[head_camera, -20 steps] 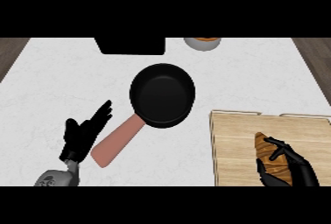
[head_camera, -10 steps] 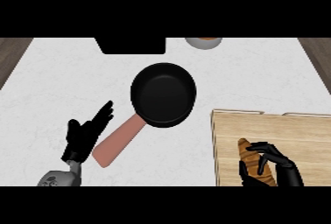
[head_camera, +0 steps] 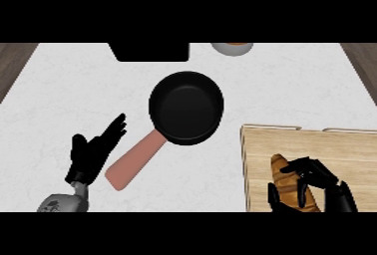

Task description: Pick the croissant from the tray and place it in the pot

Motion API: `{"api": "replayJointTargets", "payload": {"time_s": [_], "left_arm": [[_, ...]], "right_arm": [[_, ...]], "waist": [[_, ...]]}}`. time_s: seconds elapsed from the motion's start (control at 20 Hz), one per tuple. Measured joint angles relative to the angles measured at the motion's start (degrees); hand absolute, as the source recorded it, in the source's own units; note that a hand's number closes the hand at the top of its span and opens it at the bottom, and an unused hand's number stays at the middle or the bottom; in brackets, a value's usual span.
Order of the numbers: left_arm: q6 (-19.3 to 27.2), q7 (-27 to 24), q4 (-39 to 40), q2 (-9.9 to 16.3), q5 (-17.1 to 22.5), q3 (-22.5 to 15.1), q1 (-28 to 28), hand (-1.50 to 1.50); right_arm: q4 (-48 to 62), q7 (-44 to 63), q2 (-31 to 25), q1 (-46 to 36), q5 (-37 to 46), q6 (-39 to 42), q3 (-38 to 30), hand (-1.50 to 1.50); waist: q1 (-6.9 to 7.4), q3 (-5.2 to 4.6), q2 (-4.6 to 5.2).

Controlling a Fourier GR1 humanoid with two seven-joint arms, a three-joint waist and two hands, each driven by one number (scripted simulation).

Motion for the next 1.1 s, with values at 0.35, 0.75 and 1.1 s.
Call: {"api": "replayJointTargets", "payload": {"time_s": [0.35,0.75,1.1], "left_arm": [[0.35,0.21,-0.56,-0.95,-1.09,-0.64,0.04,0.0],[-0.59,-1.16,1.01,-0.87,-1.28,-0.09,-0.26,0.0],[0.09,-0.6,0.78,-2.21,-1.86,-0.53,-0.75,0.0]], "right_arm": [[-8.39,21.4,1.36,-11.8,14.74,6.61,4.27,1.5],[0.61,40.55,6.27,-38.03,22.5,18.62,4.69,1.5],[18.73,46.53,7.57,-56.16,21.75,22.34,3.4,1.5]], "waist": [[0.43,0.0,0.07],[1.05,-0.01,0.16],[1.28,0.04,0.25]]}}
